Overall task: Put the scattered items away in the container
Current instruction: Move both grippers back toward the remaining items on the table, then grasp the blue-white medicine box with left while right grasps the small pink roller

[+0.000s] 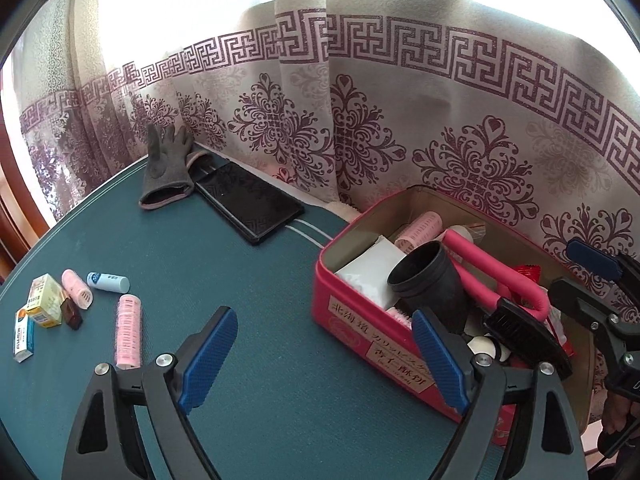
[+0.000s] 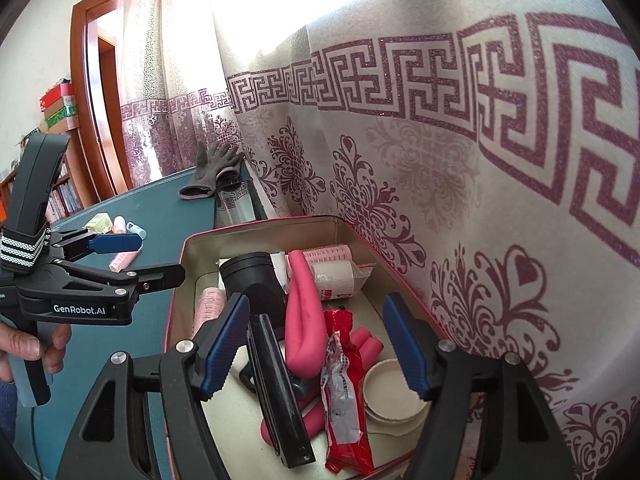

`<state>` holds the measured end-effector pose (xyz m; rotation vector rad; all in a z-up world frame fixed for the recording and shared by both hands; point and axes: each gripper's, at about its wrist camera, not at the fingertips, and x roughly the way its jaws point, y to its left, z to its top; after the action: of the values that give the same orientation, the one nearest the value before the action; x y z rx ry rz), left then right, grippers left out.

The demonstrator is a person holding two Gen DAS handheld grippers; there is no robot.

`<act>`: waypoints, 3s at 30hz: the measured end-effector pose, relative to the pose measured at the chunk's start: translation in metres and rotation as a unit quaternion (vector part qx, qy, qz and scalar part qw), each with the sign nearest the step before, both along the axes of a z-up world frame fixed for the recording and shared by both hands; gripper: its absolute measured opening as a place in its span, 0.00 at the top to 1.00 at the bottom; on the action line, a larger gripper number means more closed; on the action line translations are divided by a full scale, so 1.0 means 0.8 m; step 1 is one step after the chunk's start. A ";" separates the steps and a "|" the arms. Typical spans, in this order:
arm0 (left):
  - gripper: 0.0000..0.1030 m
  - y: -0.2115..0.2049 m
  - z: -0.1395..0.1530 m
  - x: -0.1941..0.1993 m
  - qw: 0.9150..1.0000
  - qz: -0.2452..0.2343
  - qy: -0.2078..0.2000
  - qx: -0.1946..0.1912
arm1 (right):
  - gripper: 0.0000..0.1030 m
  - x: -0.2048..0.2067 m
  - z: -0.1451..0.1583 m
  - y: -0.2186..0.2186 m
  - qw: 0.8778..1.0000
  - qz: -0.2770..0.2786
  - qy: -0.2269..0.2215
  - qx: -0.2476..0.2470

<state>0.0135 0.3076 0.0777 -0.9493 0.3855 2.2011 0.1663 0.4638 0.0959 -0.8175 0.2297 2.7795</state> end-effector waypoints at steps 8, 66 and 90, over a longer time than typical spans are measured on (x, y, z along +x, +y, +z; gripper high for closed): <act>0.01 -0.074 -0.006 -0.029 0.997 0.076 -0.011 0.020 | 0.24 -0.023 0.014 -0.047 0.999 0.046 0.010 -0.002; 0.01 -0.392 -0.078 -0.307 0.933 0.357 -0.046 -0.021 | 0.22 -0.256 -0.065 -0.273 0.969 0.212 -0.116 -0.045; 0.01 -0.395 -0.078 -0.333 0.938 0.344 -0.035 -0.012 | 0.22 -0.303 -0.088 -0.276 0.971 0.188 -0.136 -0.064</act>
<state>-0.2531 -0.0083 0.0151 -1.3169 0.0357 2.7713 -0.0758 0.2430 0.0255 -1.3921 0.2240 2.9676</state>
